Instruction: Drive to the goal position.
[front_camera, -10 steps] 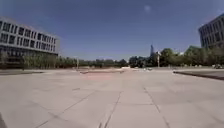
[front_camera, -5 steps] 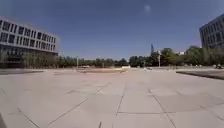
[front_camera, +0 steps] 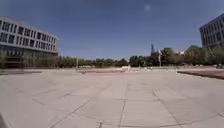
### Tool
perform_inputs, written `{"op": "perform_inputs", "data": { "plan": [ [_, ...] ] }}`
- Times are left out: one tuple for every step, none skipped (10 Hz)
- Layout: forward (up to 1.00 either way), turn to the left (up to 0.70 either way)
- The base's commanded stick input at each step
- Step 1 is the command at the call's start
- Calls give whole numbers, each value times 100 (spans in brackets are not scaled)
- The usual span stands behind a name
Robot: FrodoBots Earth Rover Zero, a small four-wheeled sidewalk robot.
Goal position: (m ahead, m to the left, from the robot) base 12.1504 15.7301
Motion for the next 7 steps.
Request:
{"op": "perform_inputs", "data": {
  "plan": [
    [70,0],
    [70,0],
    [70,0],
    [70,0],
    [70,0],
    [70,0],
    [70,0]
  ]
}}
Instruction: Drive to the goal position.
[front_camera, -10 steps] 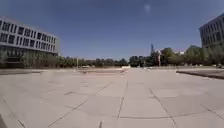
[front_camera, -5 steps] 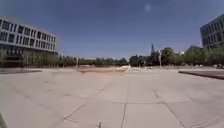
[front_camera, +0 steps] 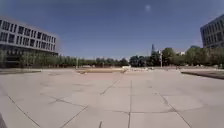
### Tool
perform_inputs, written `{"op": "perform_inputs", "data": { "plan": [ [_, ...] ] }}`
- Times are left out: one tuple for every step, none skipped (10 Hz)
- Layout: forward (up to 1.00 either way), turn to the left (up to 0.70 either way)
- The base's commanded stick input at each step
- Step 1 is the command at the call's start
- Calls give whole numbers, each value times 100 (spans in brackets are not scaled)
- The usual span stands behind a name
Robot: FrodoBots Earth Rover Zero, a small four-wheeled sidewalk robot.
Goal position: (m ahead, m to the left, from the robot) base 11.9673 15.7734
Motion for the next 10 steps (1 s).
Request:
{"op": "perform_inputs", "data": {
  "plan": [
    [70,0],
    [70,0],
    [70,0],
    [70,0],
    [70,0],
    [70,0],
    [70,0],
    [70,0],
    [70,0],
    [70,0]
  ]
}}
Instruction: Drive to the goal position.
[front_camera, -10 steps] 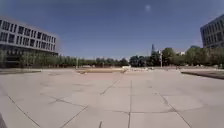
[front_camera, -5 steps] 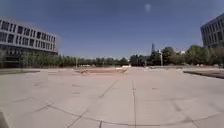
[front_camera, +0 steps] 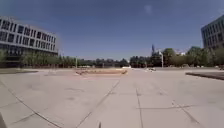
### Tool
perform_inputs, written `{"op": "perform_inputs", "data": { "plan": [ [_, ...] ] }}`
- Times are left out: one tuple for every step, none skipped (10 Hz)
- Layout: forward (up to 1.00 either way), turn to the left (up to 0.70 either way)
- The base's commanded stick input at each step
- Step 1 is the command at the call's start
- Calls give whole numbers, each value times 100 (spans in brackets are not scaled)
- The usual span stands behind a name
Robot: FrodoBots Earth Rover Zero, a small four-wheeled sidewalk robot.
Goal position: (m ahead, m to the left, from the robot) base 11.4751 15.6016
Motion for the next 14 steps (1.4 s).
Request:
{"op": "perform_inputs", "data": {
  "plan": [
    [70,0],
    [70,0],
    [70,0],
    [70,0],
    [70,0],
    [70,0],
    [70,0],
    [70,0],
    [70,0],
    [70,0],
    [70,0],
    [70,0],
    [70,0],
    [70,0]
  ]
}}
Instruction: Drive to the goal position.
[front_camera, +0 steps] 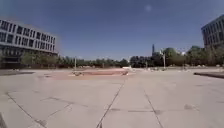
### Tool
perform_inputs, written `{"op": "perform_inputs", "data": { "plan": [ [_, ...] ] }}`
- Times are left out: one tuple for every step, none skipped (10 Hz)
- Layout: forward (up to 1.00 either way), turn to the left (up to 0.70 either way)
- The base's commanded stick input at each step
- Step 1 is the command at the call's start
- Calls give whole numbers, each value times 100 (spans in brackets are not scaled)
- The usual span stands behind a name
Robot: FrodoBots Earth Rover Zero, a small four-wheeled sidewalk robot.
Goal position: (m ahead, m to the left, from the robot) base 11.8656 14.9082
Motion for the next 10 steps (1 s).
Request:
{"op": "perform_inputs", "data": {
  "plan": [
    [70,0],
    [70,0],
    [70,0],
    [70,0],
    [70,20],
    [70,35],
    [70,35],
    [70,35],
    [70,35],
    [70,35]
  ]
}}
